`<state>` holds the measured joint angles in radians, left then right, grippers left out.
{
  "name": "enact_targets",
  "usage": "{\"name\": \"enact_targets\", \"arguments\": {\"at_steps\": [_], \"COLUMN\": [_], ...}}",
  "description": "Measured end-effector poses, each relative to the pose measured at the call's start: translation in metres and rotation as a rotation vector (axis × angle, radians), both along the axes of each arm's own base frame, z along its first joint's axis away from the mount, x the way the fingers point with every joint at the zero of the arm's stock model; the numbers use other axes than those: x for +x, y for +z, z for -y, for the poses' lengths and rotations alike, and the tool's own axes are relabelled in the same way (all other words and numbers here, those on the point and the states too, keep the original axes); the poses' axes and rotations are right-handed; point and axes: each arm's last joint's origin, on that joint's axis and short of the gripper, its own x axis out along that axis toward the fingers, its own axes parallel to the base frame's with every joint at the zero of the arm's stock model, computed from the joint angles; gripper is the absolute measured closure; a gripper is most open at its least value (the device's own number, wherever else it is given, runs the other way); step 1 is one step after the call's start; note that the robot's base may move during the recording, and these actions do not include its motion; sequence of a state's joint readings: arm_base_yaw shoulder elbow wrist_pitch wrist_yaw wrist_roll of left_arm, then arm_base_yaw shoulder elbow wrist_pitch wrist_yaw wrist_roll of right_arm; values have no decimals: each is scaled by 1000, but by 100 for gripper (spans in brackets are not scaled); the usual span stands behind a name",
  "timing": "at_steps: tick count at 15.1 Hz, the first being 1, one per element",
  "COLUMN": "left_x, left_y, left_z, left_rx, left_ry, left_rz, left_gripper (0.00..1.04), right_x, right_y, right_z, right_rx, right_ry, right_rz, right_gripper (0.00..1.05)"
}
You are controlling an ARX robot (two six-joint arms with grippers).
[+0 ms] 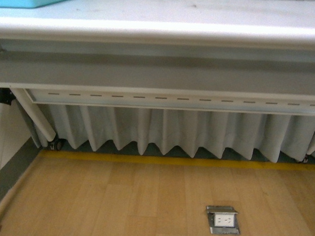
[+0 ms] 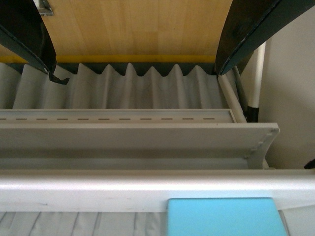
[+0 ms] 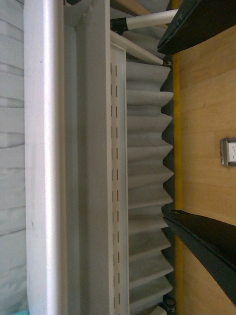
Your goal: Wind up and store yellow beetle toy
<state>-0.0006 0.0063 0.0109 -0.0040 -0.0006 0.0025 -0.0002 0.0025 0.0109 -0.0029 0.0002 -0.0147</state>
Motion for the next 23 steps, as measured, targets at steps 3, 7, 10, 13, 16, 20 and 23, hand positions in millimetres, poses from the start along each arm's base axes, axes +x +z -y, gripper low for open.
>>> {"name": "enact_targets", "arguments": {"at_steps": [3, 7, 10, 13, 16, 20, 23], "left_x": [0, 0, 0, 0, 0, 0, 0], "left_y": [0, 0, 0, 0, 0, 0, 0], "left_z": [0, 0, 0, 0, 0, 0, 0], "left_rx": [0, 0, 0, 0, 0, 0, 0], "left_ry": [0, 0, 0, 0, 0, 0, 0], "left_rz": [0, 0, -3, -2, -2, -2, -2], "left_gripper": [7, 7, 7, 7, 7, 7, 7], "right_x": [0, 0, 0, 0, 0, 0, 0], "right_y": [0, 0, 0, 0, 0, 0, 0], "right_z": [0, 0, 0, 0, 0, 0, 0], "right_rx": [1, 1, 1, 1, 1, 1, 1], "right_ry": [0, 0, 0, 0, 0, 0, 0], "right_rz": [-1, -1, -4, -3, -3, -3, -3], "right_gripper": [6, 6, 6, 6, 6, 6, 6]}}
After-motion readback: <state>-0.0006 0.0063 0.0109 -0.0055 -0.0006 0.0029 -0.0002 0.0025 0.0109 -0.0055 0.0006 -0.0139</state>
